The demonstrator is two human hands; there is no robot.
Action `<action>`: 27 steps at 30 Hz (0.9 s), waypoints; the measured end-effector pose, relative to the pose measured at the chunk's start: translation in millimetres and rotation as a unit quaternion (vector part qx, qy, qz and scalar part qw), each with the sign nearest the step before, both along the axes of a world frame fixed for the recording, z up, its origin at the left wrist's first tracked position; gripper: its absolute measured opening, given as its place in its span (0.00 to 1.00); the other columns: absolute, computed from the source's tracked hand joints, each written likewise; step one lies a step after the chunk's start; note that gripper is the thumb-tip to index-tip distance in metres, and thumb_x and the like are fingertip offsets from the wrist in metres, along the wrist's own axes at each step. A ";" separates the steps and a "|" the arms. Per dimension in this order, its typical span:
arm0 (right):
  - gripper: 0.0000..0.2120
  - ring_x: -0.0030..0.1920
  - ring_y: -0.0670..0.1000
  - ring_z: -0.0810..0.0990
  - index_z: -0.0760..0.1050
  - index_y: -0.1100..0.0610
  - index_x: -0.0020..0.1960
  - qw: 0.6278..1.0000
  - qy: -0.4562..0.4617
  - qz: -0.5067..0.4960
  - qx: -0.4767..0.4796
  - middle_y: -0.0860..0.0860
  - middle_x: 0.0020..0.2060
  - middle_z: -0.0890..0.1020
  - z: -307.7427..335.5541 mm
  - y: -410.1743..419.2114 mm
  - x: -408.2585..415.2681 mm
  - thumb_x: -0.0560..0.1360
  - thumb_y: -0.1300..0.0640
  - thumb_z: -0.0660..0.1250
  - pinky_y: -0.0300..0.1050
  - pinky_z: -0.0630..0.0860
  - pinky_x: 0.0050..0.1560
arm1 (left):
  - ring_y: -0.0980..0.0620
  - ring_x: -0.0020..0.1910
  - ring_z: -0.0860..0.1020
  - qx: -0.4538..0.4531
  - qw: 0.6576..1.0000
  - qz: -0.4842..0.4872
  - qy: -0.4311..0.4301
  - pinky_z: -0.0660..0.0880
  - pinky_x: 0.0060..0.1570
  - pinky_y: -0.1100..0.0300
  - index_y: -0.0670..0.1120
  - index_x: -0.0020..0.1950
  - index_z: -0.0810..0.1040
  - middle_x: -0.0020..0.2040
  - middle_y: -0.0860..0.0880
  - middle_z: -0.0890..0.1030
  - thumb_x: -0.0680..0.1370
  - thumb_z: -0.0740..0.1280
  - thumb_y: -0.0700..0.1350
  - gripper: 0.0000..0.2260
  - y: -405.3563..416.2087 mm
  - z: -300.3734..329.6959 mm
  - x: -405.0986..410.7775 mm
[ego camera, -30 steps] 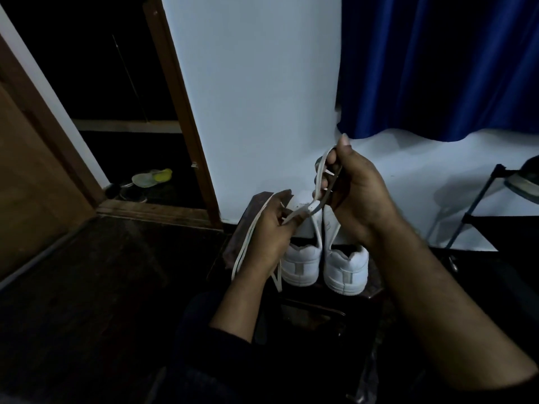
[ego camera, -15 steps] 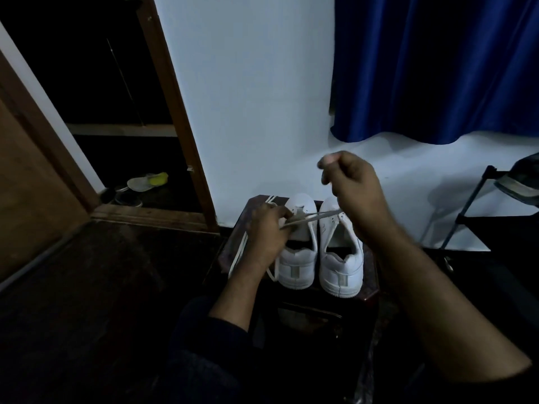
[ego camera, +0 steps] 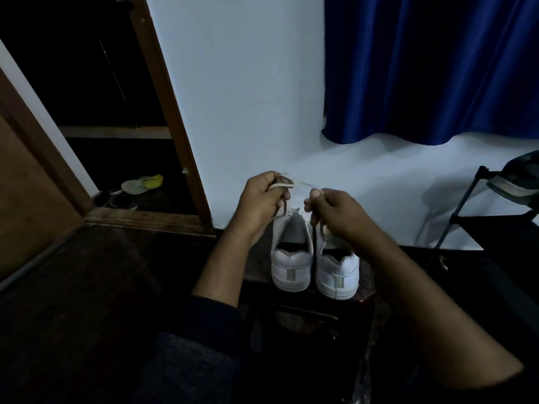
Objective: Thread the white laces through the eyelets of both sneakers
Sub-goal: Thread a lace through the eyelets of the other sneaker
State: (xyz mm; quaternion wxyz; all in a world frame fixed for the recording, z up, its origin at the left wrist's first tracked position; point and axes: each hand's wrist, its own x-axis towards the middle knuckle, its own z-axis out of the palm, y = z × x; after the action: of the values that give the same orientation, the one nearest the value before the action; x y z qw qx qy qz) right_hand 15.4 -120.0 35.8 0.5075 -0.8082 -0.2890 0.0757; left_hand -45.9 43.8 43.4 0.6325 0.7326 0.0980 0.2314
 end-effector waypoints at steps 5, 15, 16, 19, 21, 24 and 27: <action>0.14 0.46 0.45 0.81 0.79 0.52 0.55 0.991 0.047 0.035 0.122 0.42 0.44 0.84 -1.0 2.5 -0.7 0.82 0.43 0.62 0.47 0.75 0.48 | 0.59 0.27 0.67 -0.116 0.991 -0.061 -0.040 0.61 0.26 0.67 0.44 0.47 0.78 0.31 0.51 0.73 0.84 0.58 0.35 0.12 -22.7 27.6 3.4; 0.17 0.35 0.48 0.73 0.75 0.63 0.55 0.958 0.111 0.140 0.222 0.51 0.32 0.72 -6.2 7.9 -19.7 0.85 0.49 0.58 0.45 0.73 0.43 | 0.56 0.33 0.73 -0.140 0.982 -0.060 -0.109 0.71 0.33 0.64 0.47 0.44 0.80 0.36 0.51 0.77 0.86 0.61 0.43 0.13 -36.4 70.4 15.0; 0.17 0.31 0.46 0.68 0.75 0.61 0.53 0.958 0.118 0.131 0.226 0.49 0.30 0.68 -3.8 6.9 -19.7 0.85 0.48 0.56 0.43 0.70 0.37 | 0.57 0.35 0.75 -0.075 0.992 -0.033 -0.091 0.72 0.36 0.64 0.48 0.45 0.81 0.38 0.53 0.80 0.85 0.61 0.43 0.12 -31.6 69.1 15.0; 0.18 0.27 0.45 0.62 0.74 0.57 0.50 0.967 0.105 0.064 0.223 0.46 0.28 0.65 5.1 6.8 -14.2 0.85 0.45 0.54 0.40 0.61 0.27 | 0.58 0.45 0.78 0.060 0.998 0.021 0.006 0.71 0.43 0.63 0.49 0.54 0.81 0.47 0.55 0.83 0.85 0.63 0.45 0.07 -20.6 52.8 12.8; 0.18 0.25 0.44 0.60 0.74 0.56 0.49 0.969 0.098 0.037 0.222 0.44 0.26 0.65 10.7 7.7 -8.4 0.85 0.46 0.54 0.38 0.58 0.25 | 0.56 0.51 0.80 0.044 0.997 0.005 0.065 0.73 0.49 0.60 0.47 0.62 0.78 0.53 0.52 0.82 0.85 0.64 0.50 0.10 -18.7 33.4 9.7; 0.17 0.24 0.44 0.60 0.74 0.56 0.49 0.970 0.093 0.019 0.226 0.45 0.25 0.66 19.9 6.9 -2.6 0.86 0.47 0.54 0.37 0.58 0.23 | 0.55 0.56 0.84 0.007 0.993 -0.031 0.112 0.77 0.62 0.52 0.54 0.68 0.75 0.60 0.54 0.83 0.80 0.66 0.65 0.21 -25.8 5.4 1.8; 0.17 0.25 0.44 0.61 0.74 0.57 0.49 0.969 0.087 -0.002 0.233 0.47 0.27 0.66 31.3 5.8 4.4 0.86 0.48 0.54 0.38 0.58 0.24 | 0.52 0.56 0.85 -0.046 0.981 -0.113 0.152 0.75 0.65 0.51 0.52 0.65 0.78 0.56 0.50 0.86 0.78 0.61 0.69 0.26 -41.6 -12.4 -8.7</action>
State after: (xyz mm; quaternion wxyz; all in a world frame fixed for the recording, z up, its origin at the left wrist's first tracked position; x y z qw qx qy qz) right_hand 19.8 -114.2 67.1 0.7053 -0.6582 -0.2524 0.0752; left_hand -54.6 2.2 31.0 0.6650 0.7360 0.1200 0.0401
